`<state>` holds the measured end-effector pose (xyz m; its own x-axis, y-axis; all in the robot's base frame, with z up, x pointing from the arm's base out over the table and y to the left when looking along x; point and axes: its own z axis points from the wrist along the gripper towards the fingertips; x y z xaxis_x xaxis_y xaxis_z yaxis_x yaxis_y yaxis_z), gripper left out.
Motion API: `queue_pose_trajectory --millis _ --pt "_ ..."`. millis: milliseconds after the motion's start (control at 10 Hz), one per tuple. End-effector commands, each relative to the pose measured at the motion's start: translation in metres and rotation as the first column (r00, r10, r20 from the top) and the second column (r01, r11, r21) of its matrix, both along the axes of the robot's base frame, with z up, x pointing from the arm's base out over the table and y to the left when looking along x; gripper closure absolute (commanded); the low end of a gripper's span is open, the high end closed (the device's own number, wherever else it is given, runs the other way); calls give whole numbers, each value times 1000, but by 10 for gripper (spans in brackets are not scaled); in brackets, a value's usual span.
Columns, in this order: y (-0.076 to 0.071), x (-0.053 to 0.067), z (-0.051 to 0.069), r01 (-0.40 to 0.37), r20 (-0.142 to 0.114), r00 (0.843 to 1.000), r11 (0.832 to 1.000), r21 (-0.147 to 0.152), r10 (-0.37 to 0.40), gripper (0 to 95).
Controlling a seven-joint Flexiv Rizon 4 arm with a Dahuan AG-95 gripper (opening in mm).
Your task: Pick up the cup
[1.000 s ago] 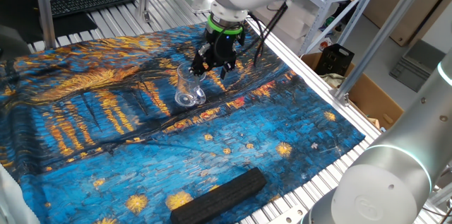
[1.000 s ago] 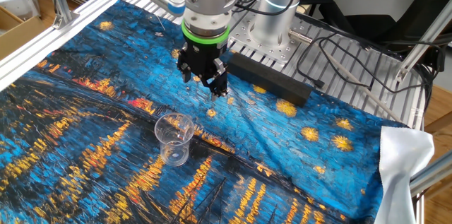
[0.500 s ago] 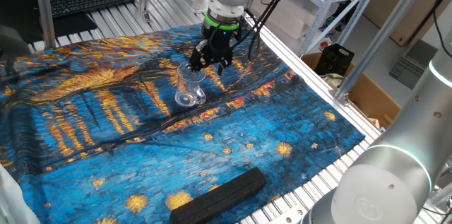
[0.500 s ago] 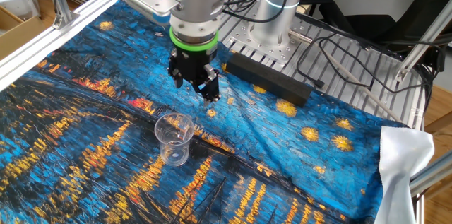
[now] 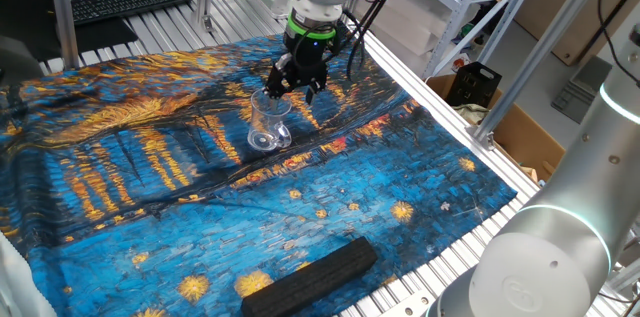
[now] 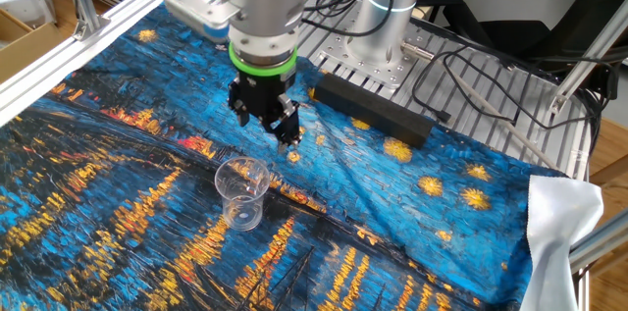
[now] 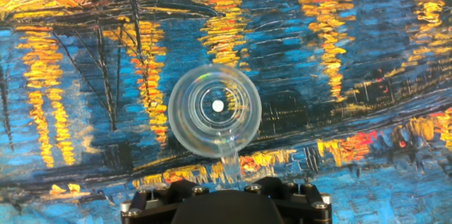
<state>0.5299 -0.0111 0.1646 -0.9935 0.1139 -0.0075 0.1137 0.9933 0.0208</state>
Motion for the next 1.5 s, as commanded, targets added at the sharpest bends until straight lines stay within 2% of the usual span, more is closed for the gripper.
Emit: queue_pose_trajectory --millis 100,200,300,800,1400,1500 --pt "0 1 -1 -36 24 999 999 -7 36 950" --pt "0 1 -1 -38 10 999 999 1 38 950" --pt "0 1 -1 -32 8 999 999 2 32 950" --pt "0 1 -1 -8 11 1000 1000 -5 9 950" --pt "0 1 -1 -23 10 1000 1000 0 23 950" --pt "0 1 -1 -13 10 1000 1000 2 13 760"
